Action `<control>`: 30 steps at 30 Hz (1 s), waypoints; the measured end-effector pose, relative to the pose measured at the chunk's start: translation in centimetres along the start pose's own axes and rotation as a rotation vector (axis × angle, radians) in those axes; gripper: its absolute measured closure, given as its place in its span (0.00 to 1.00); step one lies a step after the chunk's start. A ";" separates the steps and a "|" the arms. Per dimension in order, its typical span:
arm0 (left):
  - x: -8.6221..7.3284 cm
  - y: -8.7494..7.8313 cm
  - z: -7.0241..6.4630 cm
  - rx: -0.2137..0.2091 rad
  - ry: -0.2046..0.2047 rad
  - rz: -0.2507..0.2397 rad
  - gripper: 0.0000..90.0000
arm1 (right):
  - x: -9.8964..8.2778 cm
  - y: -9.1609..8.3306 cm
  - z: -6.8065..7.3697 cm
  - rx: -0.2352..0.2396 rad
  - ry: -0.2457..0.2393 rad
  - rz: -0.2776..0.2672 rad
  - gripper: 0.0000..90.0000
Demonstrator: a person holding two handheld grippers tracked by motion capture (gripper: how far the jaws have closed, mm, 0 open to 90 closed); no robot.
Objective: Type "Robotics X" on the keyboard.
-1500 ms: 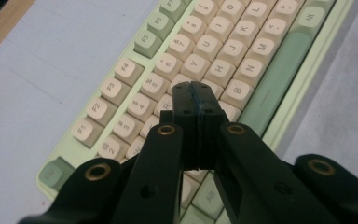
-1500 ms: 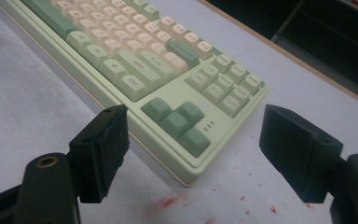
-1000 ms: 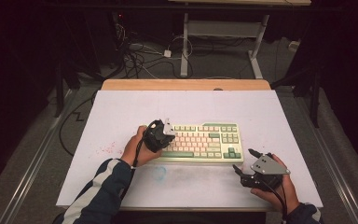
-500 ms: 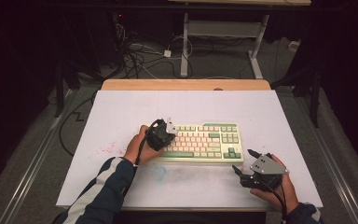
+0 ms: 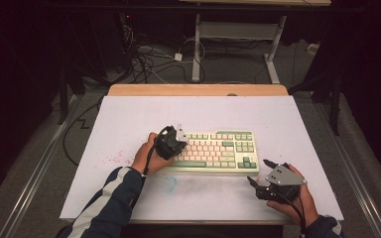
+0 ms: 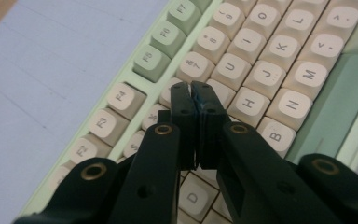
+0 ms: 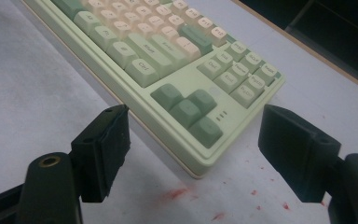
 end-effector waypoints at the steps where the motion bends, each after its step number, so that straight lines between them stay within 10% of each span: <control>1: 0.2 -0.1 0.1 0.001 -0.002 -0.009 0.95 | 0.0 0.0 0.0 0.000 0.001 -0.001 0.28; 30: 2.7 -3.1 -0.1 -0.009 -0.003 -0.205 0.23 | 0.0 0.0 -0.3 -0.006 0.001 0.003 0.28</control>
Point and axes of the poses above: each handheld gripper's, and its own axes: y roughly forward along the jaws, x roughly out of its top, z roughly to its left, the point moved 7 cm from there along y, roughly forward along the jaws, and after that the axes turned 14 degrees about -z, right-handed, at the moved point
